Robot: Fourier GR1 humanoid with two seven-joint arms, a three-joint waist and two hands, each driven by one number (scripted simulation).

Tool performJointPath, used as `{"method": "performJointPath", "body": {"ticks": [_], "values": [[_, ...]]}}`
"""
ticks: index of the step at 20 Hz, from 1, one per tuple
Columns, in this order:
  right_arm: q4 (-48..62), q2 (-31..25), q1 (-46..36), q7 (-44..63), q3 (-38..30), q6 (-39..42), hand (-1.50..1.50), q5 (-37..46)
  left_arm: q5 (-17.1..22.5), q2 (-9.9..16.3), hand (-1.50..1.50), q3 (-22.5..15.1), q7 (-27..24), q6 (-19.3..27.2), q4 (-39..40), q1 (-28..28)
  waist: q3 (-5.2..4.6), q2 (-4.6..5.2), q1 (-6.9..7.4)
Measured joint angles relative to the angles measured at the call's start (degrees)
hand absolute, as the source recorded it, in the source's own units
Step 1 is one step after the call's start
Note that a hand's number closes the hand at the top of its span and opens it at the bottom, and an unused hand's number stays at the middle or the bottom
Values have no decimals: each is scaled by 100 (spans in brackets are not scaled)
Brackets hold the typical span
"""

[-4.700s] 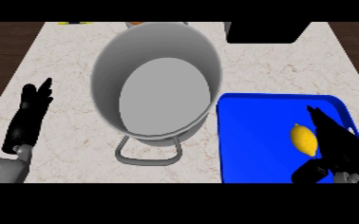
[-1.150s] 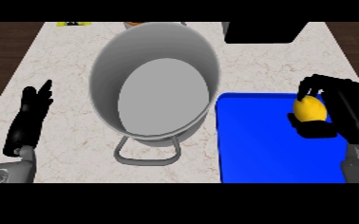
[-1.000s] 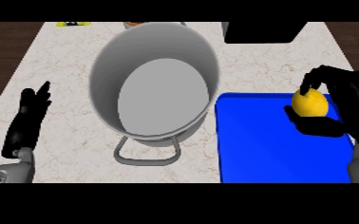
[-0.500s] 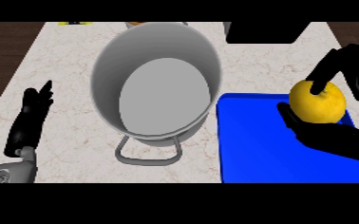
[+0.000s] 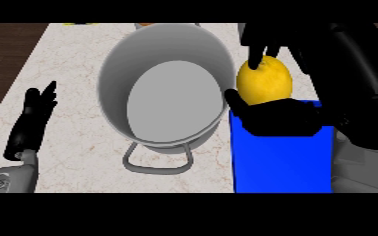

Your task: Pick the lemon from the tray and place it in the pot

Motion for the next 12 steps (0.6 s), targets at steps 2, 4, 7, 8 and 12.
{"method": "performJointPath", "body": {"ticks": [2,4,7,8,12], "values": [[424,289,-304,193,183,-70,150,146,-39,-70,0,-42,-17,41,-46,49,1,3,17],[871,523,-571,272,278,-107,150,214,-1,-59,0,-5,-29,0,-42,47,2,6,22],[1421,786,-783,315,484,-224,150,304,11,-5,0,39,14,-56,-132,83,4,8,23],[1644,860,-826,254,513,-280,150,329,-4,-27,0,27,4,-50,-142,108,4,9,24],[2543,1029,-893,68,731,-621,150,269,-2,-20,0,60,-72,-85,-58,70,5,20,38]]}}
